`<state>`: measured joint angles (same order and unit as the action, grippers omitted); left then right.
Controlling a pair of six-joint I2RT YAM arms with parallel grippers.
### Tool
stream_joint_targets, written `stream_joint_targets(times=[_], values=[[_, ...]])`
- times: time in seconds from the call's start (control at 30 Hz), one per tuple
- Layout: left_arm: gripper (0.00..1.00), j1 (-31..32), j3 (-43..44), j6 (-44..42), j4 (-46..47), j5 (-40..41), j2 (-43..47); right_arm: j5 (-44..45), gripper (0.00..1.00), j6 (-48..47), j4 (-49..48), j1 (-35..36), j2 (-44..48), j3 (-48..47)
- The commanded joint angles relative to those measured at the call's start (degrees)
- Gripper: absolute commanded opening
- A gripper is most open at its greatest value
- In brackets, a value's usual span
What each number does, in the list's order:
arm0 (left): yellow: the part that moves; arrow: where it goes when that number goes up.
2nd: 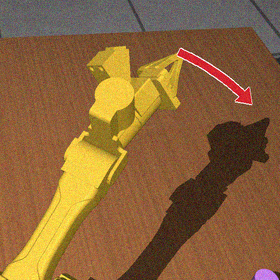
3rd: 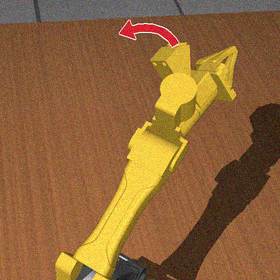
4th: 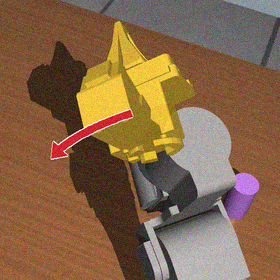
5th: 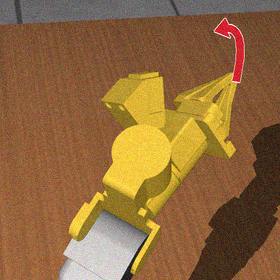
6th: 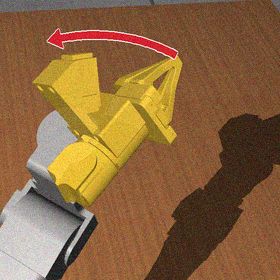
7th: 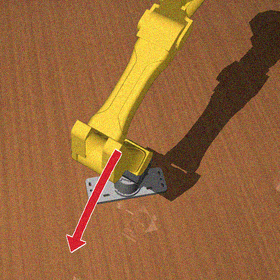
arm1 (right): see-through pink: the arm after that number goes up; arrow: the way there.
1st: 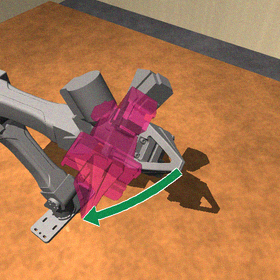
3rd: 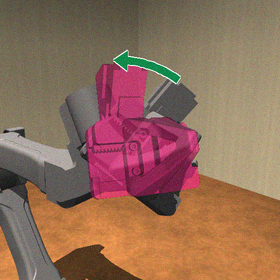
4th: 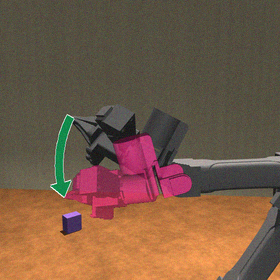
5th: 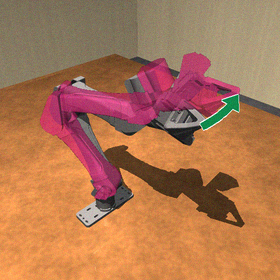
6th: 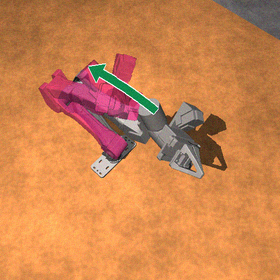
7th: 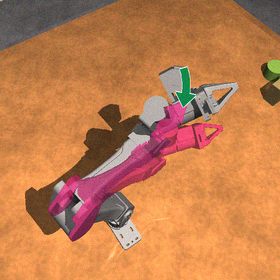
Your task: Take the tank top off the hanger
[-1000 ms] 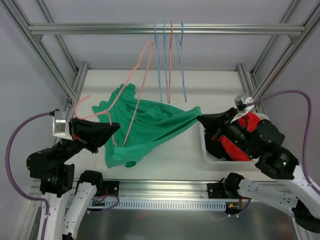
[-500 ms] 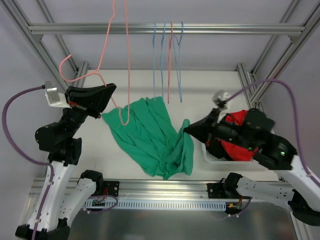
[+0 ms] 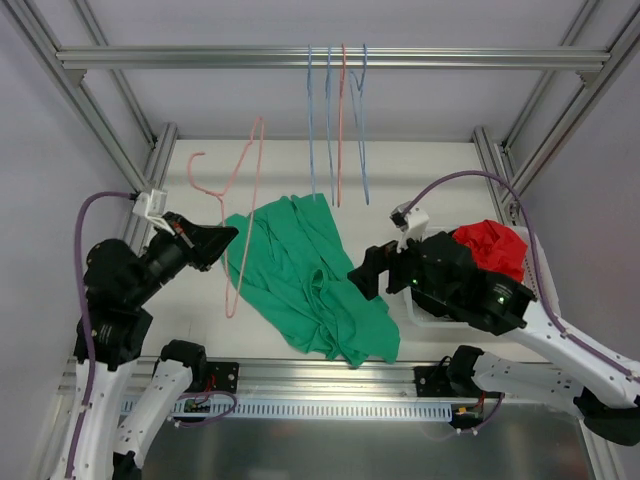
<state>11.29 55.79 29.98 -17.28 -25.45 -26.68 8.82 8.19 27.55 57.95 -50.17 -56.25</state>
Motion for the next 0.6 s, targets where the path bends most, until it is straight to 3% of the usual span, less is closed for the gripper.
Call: stream_joint_targets(times=[0.0,0.2,0.33,0.37,0.4,0.57], values=[[0.0,0.3,0.5,-1.1,-7.9,-0.7,-5.0,4.6,1.0,0.9,-3.1,0.3,5.5,0.2],[0.0,0.8,7.0,-1.9,-6.5,2.4,-16.5,7.0,0.99,1.7,-2.5,0.1,10.6,2.2],[0.0,4.8,16.6,-4.7,-6.2,10.3,-27.4,6.5,0.99,1.6,-2.3,0.2,10.4,1.9],[0.0,8.2,20.7,-5.4,-6.2,12.9,-29.2,6.1,0.99,1.6,-2.3,0.1,10.1,1.8],[0.0,9.8,22.8,-6.0,-6.3,18.2,-31.1,6.1,1.0,1.7,-2.2,0.2,9.7,1.8],[0.0,11.7,37.1,-7.7,-7.4,22.4,-45.3,6.0,0.99,2.0,-1.4,0.1,9.5,1.6]])
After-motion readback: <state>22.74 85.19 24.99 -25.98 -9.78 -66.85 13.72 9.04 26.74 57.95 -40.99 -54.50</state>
